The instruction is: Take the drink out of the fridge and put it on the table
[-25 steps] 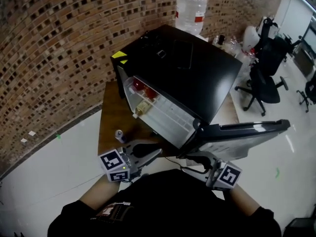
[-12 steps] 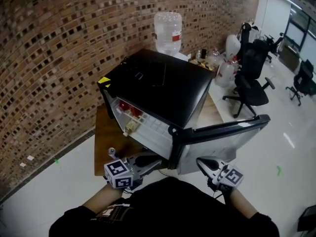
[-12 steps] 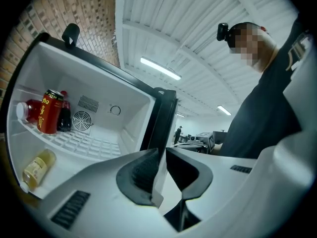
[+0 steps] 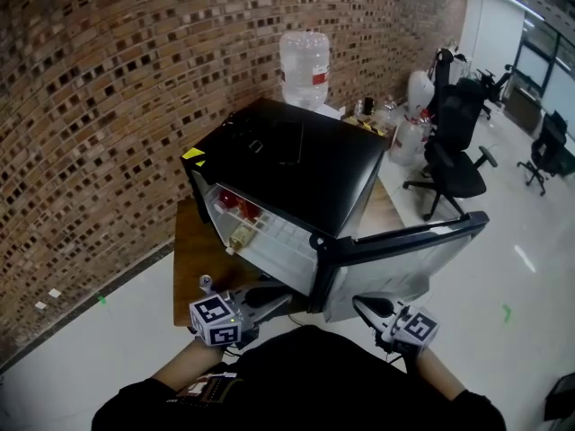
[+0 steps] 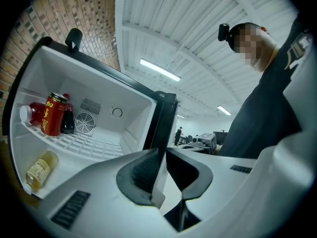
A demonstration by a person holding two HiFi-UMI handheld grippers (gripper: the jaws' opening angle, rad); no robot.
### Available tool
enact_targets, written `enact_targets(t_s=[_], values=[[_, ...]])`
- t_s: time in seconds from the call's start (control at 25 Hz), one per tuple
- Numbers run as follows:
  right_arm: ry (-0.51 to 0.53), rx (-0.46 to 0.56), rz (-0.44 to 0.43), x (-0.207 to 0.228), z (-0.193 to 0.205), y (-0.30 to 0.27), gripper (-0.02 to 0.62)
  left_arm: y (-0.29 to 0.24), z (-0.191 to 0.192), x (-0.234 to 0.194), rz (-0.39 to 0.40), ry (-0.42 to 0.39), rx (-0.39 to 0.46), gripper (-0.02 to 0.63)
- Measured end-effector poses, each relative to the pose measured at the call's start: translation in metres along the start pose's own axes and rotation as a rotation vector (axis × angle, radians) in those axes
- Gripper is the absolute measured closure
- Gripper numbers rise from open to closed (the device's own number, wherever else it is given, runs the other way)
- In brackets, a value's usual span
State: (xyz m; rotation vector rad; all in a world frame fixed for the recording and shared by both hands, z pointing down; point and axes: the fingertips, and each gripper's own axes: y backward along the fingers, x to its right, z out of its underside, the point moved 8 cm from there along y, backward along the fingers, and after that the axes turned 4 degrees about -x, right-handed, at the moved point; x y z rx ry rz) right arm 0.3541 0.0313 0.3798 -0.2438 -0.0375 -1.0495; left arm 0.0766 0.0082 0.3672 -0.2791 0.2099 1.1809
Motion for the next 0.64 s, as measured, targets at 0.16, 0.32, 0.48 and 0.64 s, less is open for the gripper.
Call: enact_targets(t_s=[0.16, 0.32, 0.48, 0.64], values=[[0.002, -0.007, -0.001, -0.0022, 0.0002, -0.0017, 0.591, 0.0048, 0.0009, -0.0007, -0.004, -0.003, 0.009, 0.601], [0.004, -0.011, 0.000, -0.0026, 0.0003, -0.0026, 0.591, 0.0072, -0.0017, 0.0007, -0.015, -0.002, 0.016, 0.606], [0.013, -0.008, -0.009, -0.0030, 0.0027, -0.0033, 0.591, 0.0081, 0.0006, 0.0014, -0.021, -0.003, 0.014, 0.606], [0.015, -0.009, -0.010, -0.0043, 0.0022, -0.0011, 0.591, 0.0086, 0.0012, 0.0032, -0.017, -0.014, 0.025, 0.606]])
